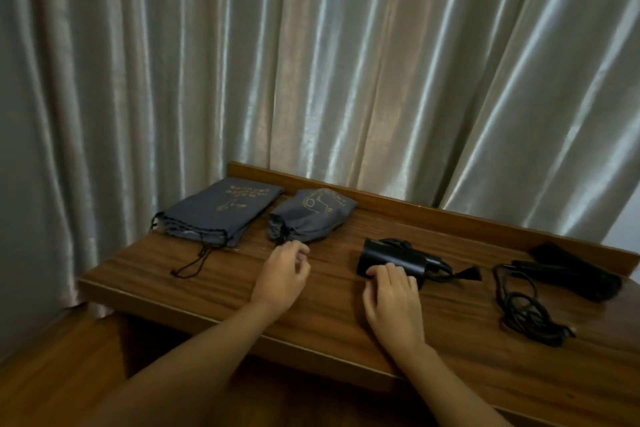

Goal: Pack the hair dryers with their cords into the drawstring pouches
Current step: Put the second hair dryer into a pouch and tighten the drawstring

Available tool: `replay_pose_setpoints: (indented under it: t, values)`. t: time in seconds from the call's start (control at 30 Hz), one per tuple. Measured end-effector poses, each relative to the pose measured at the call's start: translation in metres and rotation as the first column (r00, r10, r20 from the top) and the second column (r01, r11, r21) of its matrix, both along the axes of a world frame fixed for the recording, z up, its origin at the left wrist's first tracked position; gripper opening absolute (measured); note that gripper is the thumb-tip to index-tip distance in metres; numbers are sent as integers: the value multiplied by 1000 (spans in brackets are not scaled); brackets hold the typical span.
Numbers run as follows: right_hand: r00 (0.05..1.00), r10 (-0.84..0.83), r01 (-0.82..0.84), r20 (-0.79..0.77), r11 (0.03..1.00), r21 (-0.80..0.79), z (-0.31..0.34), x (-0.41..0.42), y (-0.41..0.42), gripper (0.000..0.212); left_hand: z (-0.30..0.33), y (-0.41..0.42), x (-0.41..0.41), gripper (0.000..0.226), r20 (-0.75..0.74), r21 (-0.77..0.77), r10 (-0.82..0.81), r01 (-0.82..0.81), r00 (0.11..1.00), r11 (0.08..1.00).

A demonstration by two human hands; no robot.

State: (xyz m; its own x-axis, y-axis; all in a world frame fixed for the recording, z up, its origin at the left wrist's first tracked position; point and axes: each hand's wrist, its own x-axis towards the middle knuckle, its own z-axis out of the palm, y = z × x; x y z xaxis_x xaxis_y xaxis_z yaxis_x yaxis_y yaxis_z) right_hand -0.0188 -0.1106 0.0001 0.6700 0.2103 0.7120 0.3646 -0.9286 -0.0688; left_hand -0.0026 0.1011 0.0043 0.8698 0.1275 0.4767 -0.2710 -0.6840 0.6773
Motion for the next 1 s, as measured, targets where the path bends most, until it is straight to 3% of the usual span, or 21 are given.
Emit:
replay_pose_setpoints:
  t: [0.1, 0.3, 0.47, 0.57, 0.7, 0.87, 0.93, 1.0]
  values:
    - [992, 117, -120, -49, 991, -57, -1, 1, 55, 6, 16, 80, -6, 14, 33, 158, 139, -143, 990, 977]
    - [933, 289, -280, -216, 957, 73, 9, 19, 190, 27, 19, 202, -9, 17, 70, 202, 433, -437, 899, 876]
    - [917, 239, -204, -320, 969, 138, 22, 57, 266, 44, -11, 218, -8, 28, 19, 383, 519, -485, 855, 786]
    - [912, 148, -129, -382, 989, 76, 19, 77, 285, 34, -11, 215, -7, 31, 55, 487, 523, -480, 851, 730]
    - [947, 126, -120, -295, 992, 41, 18, 87, 289, 19, -14, 218, -9, 29, 76, 424, 515, -495, 854, 758]
    - [966, 176, -133, -191, 967, 217, 42, 89, 270, 25, -9, 219, -7, 29, 140, 313, 463, -483, 875, 818]
    - [974, 179, -146, -138, 964, 220, 54, 89, 260, 25, 3, 214, -3, 30, 198, 260, 462, -501, 865, 826]
    - [976, 202, -181, -77, 960, 215, 64, 88, 247, 24, 19, 203, 5, 37, 206, 302, 429, -474, 880, 827]
